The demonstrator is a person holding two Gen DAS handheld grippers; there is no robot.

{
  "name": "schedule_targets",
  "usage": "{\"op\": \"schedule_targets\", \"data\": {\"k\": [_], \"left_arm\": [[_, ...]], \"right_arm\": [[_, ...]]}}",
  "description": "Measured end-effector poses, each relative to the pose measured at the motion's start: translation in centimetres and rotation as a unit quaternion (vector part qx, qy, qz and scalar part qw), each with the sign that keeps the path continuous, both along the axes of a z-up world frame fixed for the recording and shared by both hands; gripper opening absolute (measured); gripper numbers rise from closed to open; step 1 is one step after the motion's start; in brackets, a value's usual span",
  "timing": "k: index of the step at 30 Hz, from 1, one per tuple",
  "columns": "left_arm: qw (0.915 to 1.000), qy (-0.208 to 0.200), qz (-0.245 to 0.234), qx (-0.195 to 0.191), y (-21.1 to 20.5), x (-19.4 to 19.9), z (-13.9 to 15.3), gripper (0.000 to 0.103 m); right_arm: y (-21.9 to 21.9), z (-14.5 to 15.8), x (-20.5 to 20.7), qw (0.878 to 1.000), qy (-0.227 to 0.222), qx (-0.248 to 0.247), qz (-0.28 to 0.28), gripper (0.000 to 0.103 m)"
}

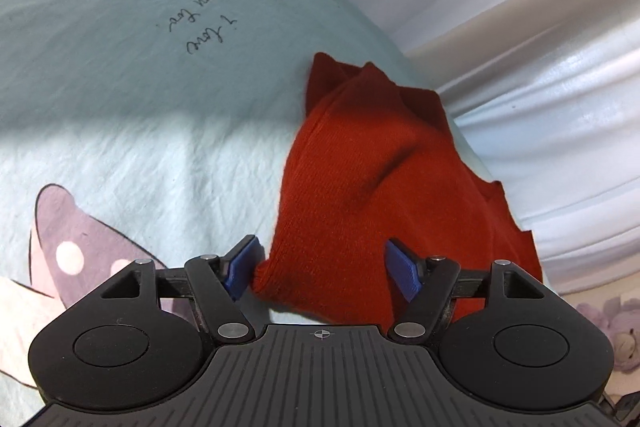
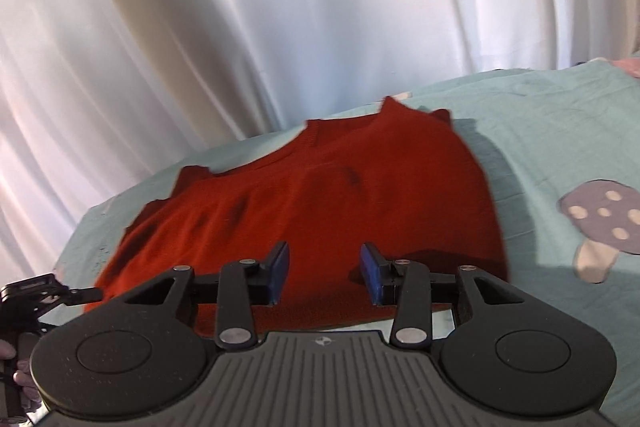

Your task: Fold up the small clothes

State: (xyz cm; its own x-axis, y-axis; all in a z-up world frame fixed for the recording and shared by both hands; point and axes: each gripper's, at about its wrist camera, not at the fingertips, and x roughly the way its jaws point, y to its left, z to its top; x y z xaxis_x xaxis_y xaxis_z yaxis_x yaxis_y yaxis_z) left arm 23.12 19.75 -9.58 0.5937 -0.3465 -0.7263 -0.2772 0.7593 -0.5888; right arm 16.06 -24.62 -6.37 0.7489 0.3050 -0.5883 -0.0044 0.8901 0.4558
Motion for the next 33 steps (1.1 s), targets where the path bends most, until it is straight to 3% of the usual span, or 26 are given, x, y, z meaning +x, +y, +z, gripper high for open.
{"op": "schedule_targets", "data": {"k": [5,7,11,16,18,21,23,25,28,31,33], "left_arm": [[0.9976,0.029,0.011,-0.062,1.3,-1.3,-0.4,0.074],[0.9967,0.035,0.006,-0.073,1.3,-1.7,-0.4,0.073],[0.9947,0.020,0.023,-0.098,1.2,-1.5,-1.0,0.070],[0.9931,-0.002,0.050,-0.106,1.3,-1.0,-1.6,0.045],[0.9912,-0.003,0.064,-0.116,1.5,-1.0,-2.1,0.036],[0.9889,-0.012,0.075,-0.127,1.8,-1.2,-2.2,0.027],[0.9894,-0.040,0.071,-0.121,1.5,-1.3,-1.2,0.023],[0.9909,-0.080,0.051,-0.096,0.4,-1.4,0.9,0.018],[0.9869,-0.154,-0.018,-0.042,-3.2,-0.9,5.0,0.018],[0.9719,-0.200,-0.123,0.014,-8.4,-0.2,7.1,0.018],[0.9625,-0.191,-0.188,0.042,-11.9,0.6,6.3,0.023]], "right_arm": [[5.0,0.0,1.3,0.998,0.000,0.002,0.070,0.039],[7.1,0.1,1.7,0.996,-0.002,-0.023,0.089,0.028],[11.3,0.7,1.7,0.988,-0.049,-0.084,0.120,0.018],[15.7,-0.4,1.6,0.977,-0.081,-0.112,0.162,0.016],[17.3,-2.0,2.4,0.970,-0.036,-0.141,0.193,0.016],[17.0,-2.3,2.3,0.970,-0.025,-0.127,0.204,0.016],[15.9,-1.7,1.8,0.975,-0.029,-0.097,0.197,0.016],[14.7,-1.1,1.5,0.979,-0.033,-0.082,0.184,0.016],[12.7,-0.3,1.2,0.985,-0.044,-0.073,0.152,0.016],[10.3,0.5,1.2,0.991,-0.043,-0.043,0.120,0.017],[8.7,0.8,1.8,0.994,-0.032,-0.023,0.106,0.018]]}}
